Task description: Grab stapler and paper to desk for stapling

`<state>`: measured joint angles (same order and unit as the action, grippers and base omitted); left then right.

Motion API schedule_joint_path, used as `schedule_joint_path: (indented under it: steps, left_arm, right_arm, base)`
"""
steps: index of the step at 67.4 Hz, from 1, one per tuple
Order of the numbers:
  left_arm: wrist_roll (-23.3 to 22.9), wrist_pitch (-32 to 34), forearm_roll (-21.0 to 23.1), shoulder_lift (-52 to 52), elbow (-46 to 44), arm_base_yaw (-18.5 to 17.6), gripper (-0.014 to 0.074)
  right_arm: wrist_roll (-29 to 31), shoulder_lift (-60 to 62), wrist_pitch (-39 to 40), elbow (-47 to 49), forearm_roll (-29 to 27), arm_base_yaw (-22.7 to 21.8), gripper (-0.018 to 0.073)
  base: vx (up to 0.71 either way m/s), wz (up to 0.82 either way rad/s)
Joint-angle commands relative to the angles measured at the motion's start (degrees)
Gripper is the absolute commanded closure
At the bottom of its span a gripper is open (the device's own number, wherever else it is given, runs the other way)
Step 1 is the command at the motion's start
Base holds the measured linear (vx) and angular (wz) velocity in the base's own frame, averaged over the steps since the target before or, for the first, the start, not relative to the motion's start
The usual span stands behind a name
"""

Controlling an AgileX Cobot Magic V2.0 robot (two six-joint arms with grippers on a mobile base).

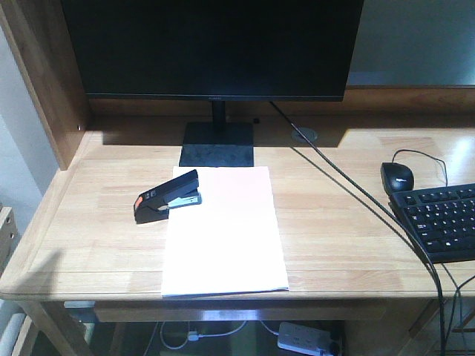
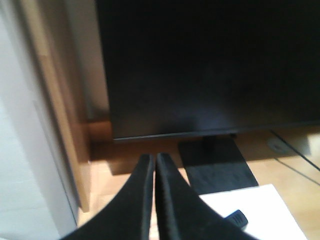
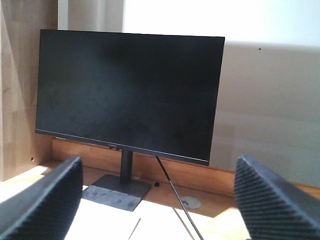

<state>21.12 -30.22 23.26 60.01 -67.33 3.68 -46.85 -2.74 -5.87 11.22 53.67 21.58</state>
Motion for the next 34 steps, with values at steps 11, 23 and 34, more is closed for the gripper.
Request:
schedule_joint_path:
  steps: [11, 23, 34]
  left_arm:
    - [0.1, 16.5, 1.3, -15.2, 18.6, -0.4, 0.0603]
    - [0.1, 19.5, 1.3, -23.1, 29.8, -2.5, 0.0603]
    - [2.6, 21.1, 1.5, -32.0, 39.5, -3.2, 0.0603]
  right_arm:
    - [0.3, -0.7, 2.4, 1.6, 0.8, -0.4, -0.0021]
    - [0.3, -0.7, 2.4, 1.6, 0.8, -0.4, -0.0021]
    - [0.3, -0.7, 2.4, 1.6, 0.8, -0.4, -0.0021]
  base:
    - [0.00, 0.00]
    - [0.00, 0.00]
    - [0.00, 0.00]
